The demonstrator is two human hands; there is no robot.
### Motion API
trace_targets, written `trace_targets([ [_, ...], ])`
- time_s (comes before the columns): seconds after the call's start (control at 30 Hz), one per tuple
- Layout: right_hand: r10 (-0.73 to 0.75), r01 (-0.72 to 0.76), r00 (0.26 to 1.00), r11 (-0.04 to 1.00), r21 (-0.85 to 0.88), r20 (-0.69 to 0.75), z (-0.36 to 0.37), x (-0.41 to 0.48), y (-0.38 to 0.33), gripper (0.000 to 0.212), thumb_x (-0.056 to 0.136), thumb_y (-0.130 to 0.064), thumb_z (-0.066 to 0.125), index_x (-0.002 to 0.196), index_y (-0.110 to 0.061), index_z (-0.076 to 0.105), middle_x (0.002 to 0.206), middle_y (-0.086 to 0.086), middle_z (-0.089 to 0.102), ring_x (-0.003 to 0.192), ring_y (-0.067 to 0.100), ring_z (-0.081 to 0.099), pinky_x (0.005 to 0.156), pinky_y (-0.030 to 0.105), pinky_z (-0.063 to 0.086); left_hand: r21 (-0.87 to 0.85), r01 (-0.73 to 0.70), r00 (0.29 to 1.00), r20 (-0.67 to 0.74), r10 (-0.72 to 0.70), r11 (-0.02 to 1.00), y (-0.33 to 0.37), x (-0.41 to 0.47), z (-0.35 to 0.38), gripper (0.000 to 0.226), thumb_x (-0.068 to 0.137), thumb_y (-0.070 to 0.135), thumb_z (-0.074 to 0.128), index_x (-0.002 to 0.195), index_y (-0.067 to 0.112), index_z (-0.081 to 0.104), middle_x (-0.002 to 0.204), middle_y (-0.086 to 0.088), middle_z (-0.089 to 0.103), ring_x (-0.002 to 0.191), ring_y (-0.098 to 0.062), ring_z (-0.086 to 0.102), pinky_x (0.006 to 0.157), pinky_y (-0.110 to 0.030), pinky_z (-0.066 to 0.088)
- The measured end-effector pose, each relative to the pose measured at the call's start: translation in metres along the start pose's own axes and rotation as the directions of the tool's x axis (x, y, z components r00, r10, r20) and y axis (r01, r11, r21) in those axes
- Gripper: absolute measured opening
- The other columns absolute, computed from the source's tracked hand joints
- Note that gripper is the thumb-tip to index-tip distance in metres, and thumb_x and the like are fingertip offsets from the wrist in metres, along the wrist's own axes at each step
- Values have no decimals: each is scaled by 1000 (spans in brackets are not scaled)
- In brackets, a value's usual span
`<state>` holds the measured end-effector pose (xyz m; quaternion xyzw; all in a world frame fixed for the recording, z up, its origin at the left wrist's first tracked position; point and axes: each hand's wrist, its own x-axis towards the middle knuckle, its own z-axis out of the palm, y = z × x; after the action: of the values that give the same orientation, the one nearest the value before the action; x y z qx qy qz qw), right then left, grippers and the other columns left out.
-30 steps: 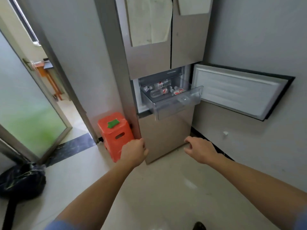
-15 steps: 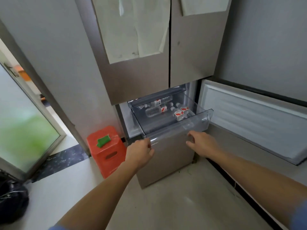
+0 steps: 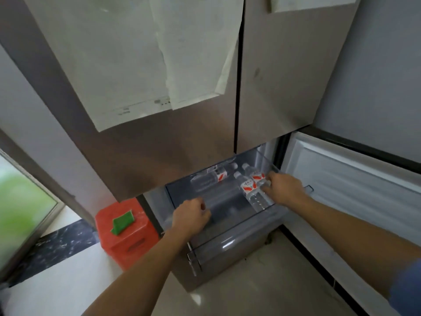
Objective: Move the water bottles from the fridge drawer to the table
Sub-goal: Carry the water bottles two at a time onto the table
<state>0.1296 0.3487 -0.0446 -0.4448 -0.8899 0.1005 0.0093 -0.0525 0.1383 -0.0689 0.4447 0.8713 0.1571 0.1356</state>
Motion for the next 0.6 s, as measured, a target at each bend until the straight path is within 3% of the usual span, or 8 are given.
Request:
trace_targets([
  [0.13, 79, -82, 976, 997, 2, 201, 30, 51, 2, 40, 92, -41, 55, 120, -13, 59, 112, 12, 66, 86, 26, 59, 74, 29, 43, 36, 13, 998, 65, -15, 999, -5, 23, 16, 25, 90, 38, 53, 98, 16, 61, 96, -8, 68, 87, -25, 63, 74, -35, 52],
  [0.23, 44, -39, 939, 999, -20, 340, 80, 94, 10, 66, 77, -74, 49, 125, -30, 52, 127, 6, 60, 105, 29, 59, 89, 40, 49, 68, 65, 994, 86, -71, 996, -6, 31, 24, 25, 91, 36, 54, 103, 15, 59, 101, -10, 67, 96, -28, 63, 74, -34, 47],
  [0.33, -93, 135, 938, 985, -104, 335, 100, 112, 9, 65, 83, -57, 51, 141, -37, 31, 144, 9, 43, 120, 32, 50, 98, 43, 46, 67, 148, 985, 85, -153, 987, -4, 32, 32, 26, 91, 37, 55, 104, 14, 58, 103, -11, 67, 98, -30, 62, 77, -36, 48],
  [0.47, -140, 221, 922, 956, -193, 361, 105, 117, 1, 84, 73, -64, 66, 141, -33, 29, 131, 6, 53, 112, 30, 54, 93, 47, 45, 20, 292, 955, 52, -293, 956, 5, 31, 41, 26, 90, 36, 55, 102, 14, 60, 101, -11, 68, 97, -30, 62, 76, -35, 50],
  [0.6, -113, 204, 885, 966, -160, 451, 123, 127, -4, 87, 70, -53, 77, 139, -17, 37, 123, 7, 53, 103, 25, 56, 83, 37, 46, -27, 392, 919, 44, -391, 920, 15, 31, 51, 23, 89, 36, 56, 101, 16, 60, 98, -10, 67, 93, -29, 63, 80, -37, 53],
])
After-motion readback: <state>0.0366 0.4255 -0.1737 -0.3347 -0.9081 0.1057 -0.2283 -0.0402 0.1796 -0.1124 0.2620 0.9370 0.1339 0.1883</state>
